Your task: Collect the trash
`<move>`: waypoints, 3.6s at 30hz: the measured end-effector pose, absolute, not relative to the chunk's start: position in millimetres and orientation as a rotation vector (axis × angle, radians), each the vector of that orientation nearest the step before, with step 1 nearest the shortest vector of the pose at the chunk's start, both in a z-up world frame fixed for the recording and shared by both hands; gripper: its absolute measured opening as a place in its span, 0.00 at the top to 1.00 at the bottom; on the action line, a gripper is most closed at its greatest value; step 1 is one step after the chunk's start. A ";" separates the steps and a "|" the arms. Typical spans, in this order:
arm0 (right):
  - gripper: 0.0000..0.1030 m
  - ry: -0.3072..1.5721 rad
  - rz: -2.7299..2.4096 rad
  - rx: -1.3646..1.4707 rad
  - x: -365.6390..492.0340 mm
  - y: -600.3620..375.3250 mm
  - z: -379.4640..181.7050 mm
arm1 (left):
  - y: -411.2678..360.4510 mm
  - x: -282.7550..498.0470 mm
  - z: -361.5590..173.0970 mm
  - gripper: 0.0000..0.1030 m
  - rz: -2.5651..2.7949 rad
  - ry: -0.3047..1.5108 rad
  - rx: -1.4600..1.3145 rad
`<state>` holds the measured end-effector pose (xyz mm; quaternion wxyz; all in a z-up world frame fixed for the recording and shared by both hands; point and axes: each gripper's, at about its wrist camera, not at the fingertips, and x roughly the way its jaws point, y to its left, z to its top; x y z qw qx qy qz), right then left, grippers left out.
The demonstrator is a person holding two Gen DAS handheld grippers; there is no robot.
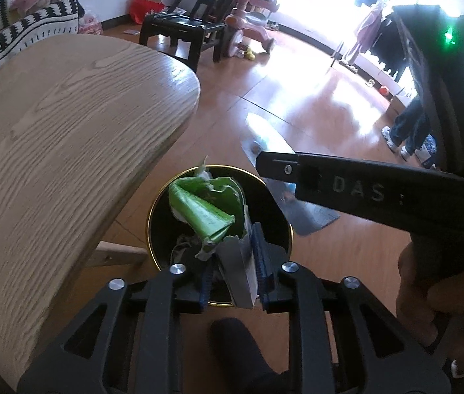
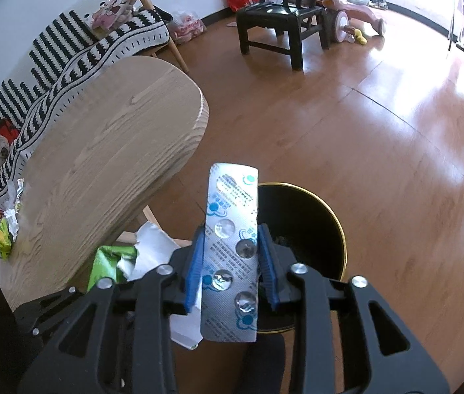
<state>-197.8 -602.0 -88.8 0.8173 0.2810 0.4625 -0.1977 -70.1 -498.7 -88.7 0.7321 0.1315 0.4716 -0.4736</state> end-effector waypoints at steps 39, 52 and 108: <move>0.24 0.885 0.113 0.287 7.6 -285.9 4.8 | -91.7 50.1 0.7 0.13 -0.372 0.819 0.003; 0.24 0.946 0.273 0.208 71.4 -160.9 -23.1 | 43.7 96.7 -22.4 0.13 -0.123 0.841 -0.119; 0.51 0.852 0.193 0.173 44.4 -219.1 -1.4 | -44.5 96.9 19.4 0.83 -0.231 0.806 -0.001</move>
